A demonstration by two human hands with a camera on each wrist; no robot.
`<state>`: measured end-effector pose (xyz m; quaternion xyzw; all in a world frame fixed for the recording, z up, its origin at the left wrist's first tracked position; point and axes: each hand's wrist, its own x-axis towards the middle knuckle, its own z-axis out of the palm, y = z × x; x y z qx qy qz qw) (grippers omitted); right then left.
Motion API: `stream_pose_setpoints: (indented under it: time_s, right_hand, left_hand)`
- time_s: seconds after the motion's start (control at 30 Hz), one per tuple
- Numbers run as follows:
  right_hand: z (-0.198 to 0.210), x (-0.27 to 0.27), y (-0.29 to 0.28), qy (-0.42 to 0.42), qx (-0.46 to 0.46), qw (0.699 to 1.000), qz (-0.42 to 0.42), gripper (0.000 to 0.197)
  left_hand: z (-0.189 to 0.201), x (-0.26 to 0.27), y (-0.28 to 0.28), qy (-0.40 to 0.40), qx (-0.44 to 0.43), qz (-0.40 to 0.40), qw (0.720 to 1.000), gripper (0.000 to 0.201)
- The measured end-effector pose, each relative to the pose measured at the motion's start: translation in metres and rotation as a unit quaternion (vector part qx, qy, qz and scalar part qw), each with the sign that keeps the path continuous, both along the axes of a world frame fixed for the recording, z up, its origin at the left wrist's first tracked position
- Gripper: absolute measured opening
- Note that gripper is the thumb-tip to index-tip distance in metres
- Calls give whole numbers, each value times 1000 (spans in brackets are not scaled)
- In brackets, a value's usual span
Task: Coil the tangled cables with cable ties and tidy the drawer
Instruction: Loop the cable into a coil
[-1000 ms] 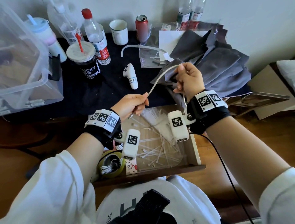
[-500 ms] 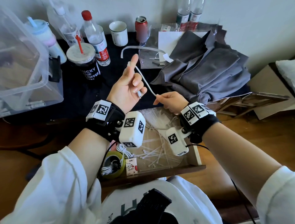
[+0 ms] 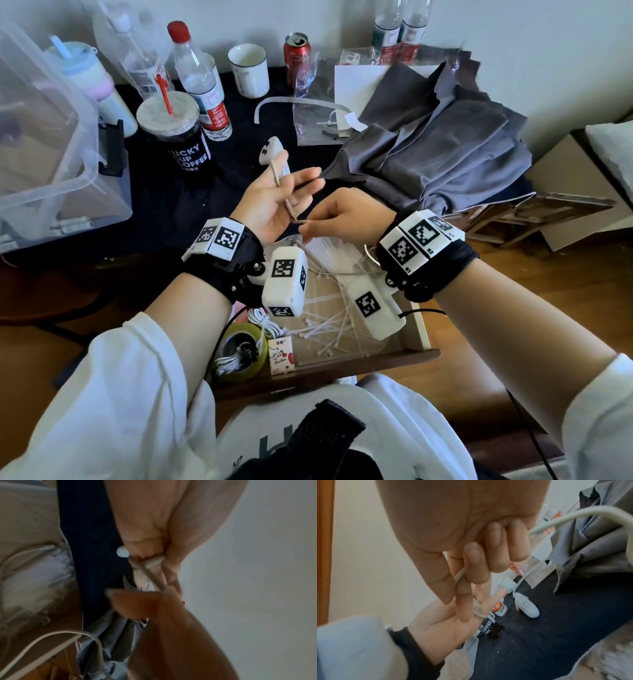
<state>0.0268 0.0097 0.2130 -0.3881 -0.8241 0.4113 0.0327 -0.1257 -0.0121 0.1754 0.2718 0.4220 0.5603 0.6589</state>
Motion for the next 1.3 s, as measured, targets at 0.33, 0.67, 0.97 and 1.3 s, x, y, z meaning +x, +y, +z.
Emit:
stream_pose_setpoints:
  time_s: [0.33, 0.67, 0.97, 1.3]
  right_hand:
    - [-1, 6, 12, 113, 85, 980, -137, 22]
    - [-3, 9, 21, 139, 127, 967, -169, 19]
    - [-21, 13, 28, 202, 86, 954, -205, 8]
    - [-43, 1, 4, 73, -65, 993, -73, 24]
  left_hand:
    - [9, 9, -9, 19, -53, -125, 991, 39]
    - [9, 14, -14, 84, -79, -179, 977, 44]
    - [16, 9, -16, 28, -61, -325, 943, 57]
    - [35, 5, 3, -165, 12, -77, 983, 44]
